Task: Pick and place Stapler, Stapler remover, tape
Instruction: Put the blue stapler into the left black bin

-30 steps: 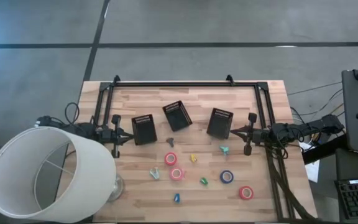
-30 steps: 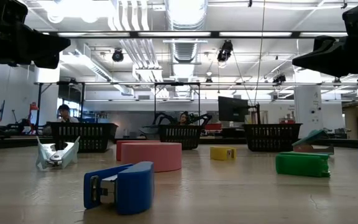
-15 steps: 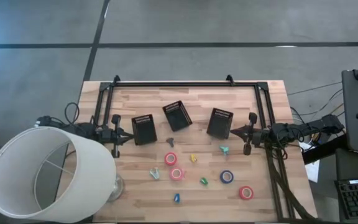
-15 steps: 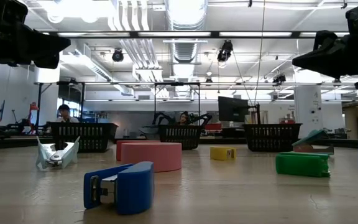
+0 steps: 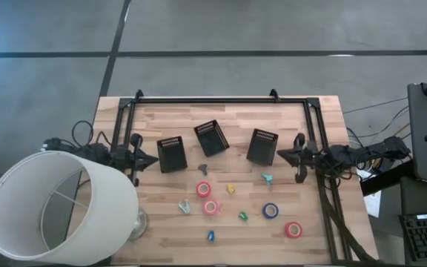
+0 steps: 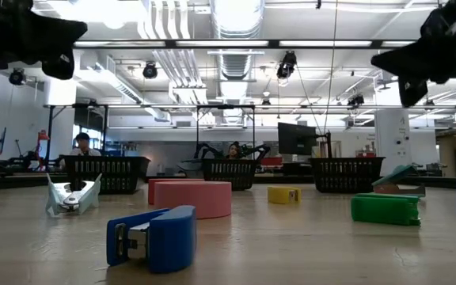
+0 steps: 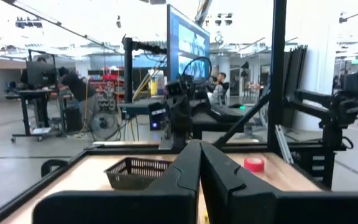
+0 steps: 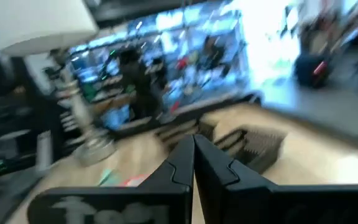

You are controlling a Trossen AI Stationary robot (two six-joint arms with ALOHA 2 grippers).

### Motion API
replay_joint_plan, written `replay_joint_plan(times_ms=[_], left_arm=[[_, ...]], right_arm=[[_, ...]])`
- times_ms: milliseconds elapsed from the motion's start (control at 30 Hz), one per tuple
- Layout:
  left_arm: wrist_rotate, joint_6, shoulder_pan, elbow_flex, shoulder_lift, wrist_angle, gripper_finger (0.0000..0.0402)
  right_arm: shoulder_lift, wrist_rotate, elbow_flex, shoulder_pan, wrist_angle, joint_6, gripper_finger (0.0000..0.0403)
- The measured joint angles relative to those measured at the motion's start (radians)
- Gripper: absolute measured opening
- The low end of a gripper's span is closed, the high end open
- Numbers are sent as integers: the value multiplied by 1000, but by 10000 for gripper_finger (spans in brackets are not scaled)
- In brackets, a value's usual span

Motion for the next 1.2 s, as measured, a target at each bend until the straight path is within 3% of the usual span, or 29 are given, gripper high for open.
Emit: replay_joint_plan(times_ms=[100,367,500,733,933,1200], left_arm=[[-4,-2,0,7,20,-3,14],[-71,-26,0,35,91,-1,15],[-98,-26,0,63,133,-2,39],[-144,-32,0,115,225,-1,119],[-145,-47,0,164,341,-1,162],[-144,-77,0,260,531,0,168]], right_arm=[[0,66,0,0,97,-168,8],[0,79,0,0,285,-511,8],[0,78,0,0,293,-529,8],[2,53,10,0,329,-548,15],[64,27,74,0,298,-544,62],[240,31,179,0,142,-444,126]])
